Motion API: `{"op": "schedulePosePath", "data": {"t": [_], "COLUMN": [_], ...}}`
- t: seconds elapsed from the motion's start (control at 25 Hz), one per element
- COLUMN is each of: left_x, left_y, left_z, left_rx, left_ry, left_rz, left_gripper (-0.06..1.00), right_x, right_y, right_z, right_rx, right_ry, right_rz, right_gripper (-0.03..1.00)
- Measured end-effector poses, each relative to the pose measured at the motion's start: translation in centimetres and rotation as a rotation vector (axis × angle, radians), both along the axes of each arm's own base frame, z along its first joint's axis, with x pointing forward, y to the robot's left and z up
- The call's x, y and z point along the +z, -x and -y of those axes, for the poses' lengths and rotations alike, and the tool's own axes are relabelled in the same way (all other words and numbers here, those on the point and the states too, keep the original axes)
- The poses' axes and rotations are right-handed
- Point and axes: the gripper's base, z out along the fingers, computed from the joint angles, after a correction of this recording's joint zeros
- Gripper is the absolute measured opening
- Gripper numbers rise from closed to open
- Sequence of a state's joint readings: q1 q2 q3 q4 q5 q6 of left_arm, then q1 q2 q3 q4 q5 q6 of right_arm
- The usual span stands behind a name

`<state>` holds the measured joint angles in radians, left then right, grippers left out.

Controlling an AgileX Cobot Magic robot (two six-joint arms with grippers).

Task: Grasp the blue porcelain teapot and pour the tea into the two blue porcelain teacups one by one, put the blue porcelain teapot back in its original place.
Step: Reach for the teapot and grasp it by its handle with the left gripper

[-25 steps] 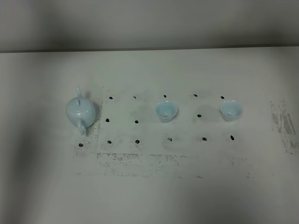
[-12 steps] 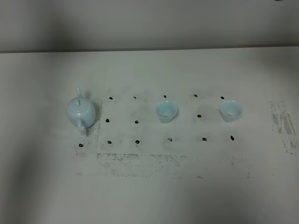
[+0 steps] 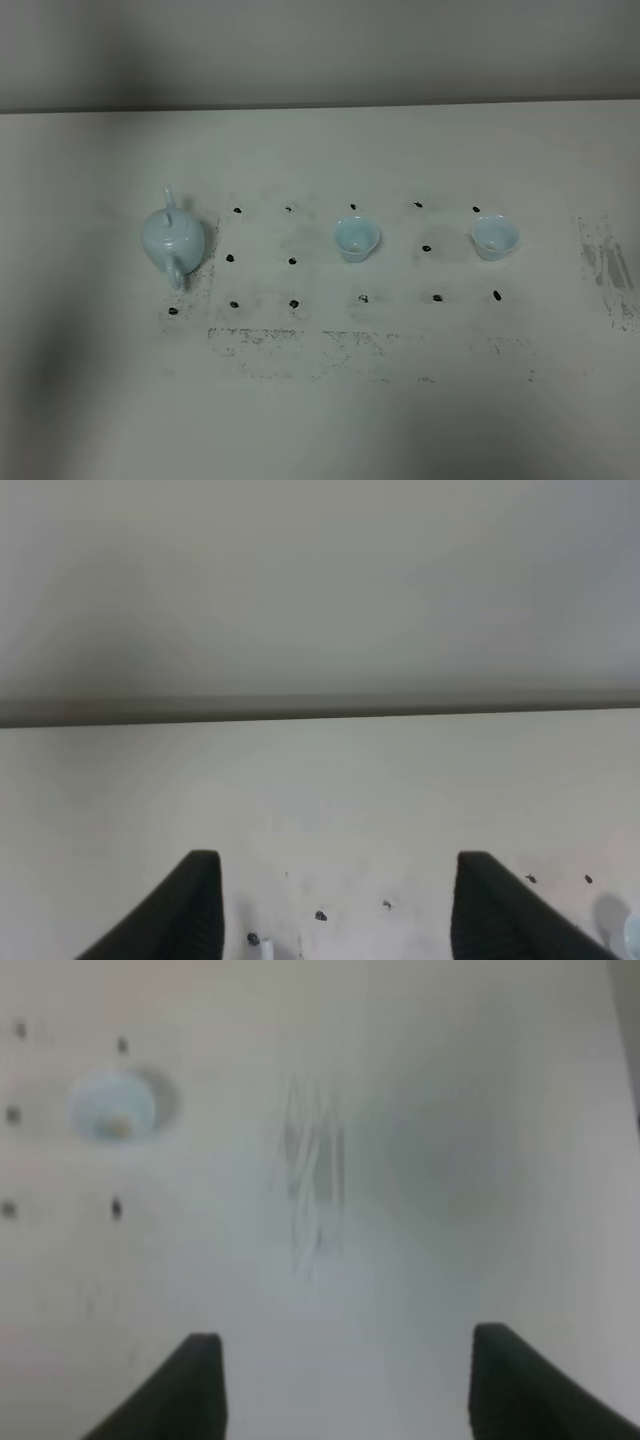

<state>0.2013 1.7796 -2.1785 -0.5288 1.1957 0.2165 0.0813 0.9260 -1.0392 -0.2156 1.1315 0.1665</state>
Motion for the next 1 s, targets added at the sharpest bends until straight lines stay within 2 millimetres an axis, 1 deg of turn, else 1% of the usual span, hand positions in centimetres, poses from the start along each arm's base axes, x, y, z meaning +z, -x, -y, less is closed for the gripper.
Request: {"op": "schedulePosePath", "data": {"t": [0.04,0.12,0.24,0.4,0.6,0.72,1.0], "left_x": [0.0,0.0,0.0,0.0,0.1,0.1,0.1], "left_y": [0.0,0.0,0.0,0.0,0.0,0.0,0.0], "left_z": [0.0,0.0,0.0,0.1,0.2,0.2,0.2], "left_rx": [-0.001,-0.003,-0.005,-0.021,-0.032,-0.036,-0.041], "left_ry": [-0.001,-0.002,-0.005,-0.010,-0.010,-0.011,-0.015], "left_rz": [0.001,0.002,0.003,0.011,0.017,0.019,0.022], "left_gripper": [0.52,0.52,0.52,0.52,0.52,0.52,0.52], "right_x": [-1.0,-2.2,-4.0,-6.2,-8.5,-9.3,-9.3], "right_y": [1.2,4.0,7.3,10.3,12.7,13.9,16.2], "right_z": [0.0,0.1,0.1,-0.1,-0.3,-0.4,-0.5], "right_rx": [0.002,0.007,0.020,0.061,0.102,0.128,0.167], "right_ry": [-0.010,-0.030,-0.061,-0.090,-0.125,-0.134,-0.137], "right_rz": [-0.010,0.017,0.055,0.100,0.159,0.215,0.364], "right_gripper": [0.54,0.54,0.54,0.54,0.54,0.54,0.54]}}
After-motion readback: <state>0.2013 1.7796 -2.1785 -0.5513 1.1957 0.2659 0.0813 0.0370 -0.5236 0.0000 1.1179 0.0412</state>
